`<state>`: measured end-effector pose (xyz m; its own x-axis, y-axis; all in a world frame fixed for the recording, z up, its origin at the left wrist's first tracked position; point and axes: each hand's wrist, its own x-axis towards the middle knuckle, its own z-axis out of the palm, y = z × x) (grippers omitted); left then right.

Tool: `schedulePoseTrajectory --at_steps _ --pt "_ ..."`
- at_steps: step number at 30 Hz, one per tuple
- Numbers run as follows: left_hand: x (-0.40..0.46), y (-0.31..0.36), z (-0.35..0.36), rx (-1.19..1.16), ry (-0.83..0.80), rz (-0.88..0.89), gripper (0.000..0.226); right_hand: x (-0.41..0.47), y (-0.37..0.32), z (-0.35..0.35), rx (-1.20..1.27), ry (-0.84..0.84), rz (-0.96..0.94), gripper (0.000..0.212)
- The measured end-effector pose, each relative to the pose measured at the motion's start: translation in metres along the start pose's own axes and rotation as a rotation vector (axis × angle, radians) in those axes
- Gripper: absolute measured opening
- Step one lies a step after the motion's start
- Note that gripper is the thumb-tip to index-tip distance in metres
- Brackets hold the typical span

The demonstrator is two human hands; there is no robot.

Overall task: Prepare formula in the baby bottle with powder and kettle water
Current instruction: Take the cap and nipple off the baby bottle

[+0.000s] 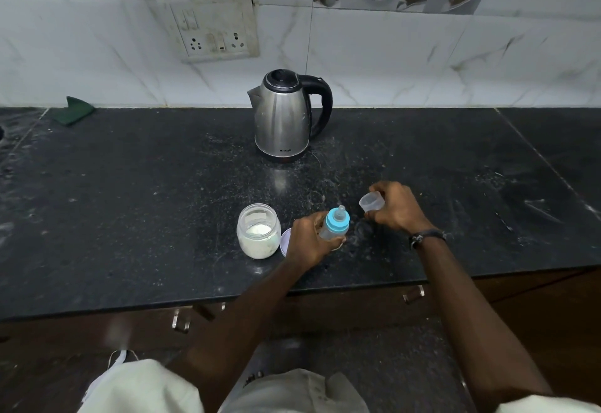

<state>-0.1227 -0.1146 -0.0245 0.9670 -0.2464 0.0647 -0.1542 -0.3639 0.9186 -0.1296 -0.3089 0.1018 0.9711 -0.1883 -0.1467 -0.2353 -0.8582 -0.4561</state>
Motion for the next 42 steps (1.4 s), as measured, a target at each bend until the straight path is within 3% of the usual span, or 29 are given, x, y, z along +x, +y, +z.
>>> schedulePoseTrajectory --at_steps 9,19,25,30,33,35,38,42 --pt "-0.001 0.002 0.002 -0.057 -0.005 -0.015 0.074 -0.006 0.036 0.045 0.134 0.025 0.108 0.063" --pt "-0.002 0.002 0.002 -0.037 0.01 0.001 0.068 -0.003 0.043 0.045 0.091 -0.075 0.118 0.103" --pt "-0.002 0.003 0.002 -0.032 0.009 0.0 0.066 0.003 0.034 0.023 -0.052 -0.123 0.064 0.087" --pt "-0.002 0.003 0.002 -0.034 0.012 -0.001 0.066 0.004 0.002 0.0 -0.047 -0.043 -0.035 0.073" --pt "-0.002 0.003 0.002 -0.05 0.013 -0.007 0.066 -0.006 -0.024 -0.006 -0.03 -0.105 -0.081 0.057" --pt "-0.003 0.006 0.001 -0.06 0.014 -0.007 0.062 -0.012 -0.038 0.001 -0.152 -0.131 -0.101 0.048" --pt "-0.004 0.008 0.001 -0.045 0.028 -0.027 0.053 -0.021 -0.05 0.02 -0.336 -0.072 -0.122 0.053" --pt "-0.002 0.006 0.0 -0.003 0.028 -0.042 0.047 -0.031 -0.061 0.034 -0.394 0.053 -0.121 0.047"
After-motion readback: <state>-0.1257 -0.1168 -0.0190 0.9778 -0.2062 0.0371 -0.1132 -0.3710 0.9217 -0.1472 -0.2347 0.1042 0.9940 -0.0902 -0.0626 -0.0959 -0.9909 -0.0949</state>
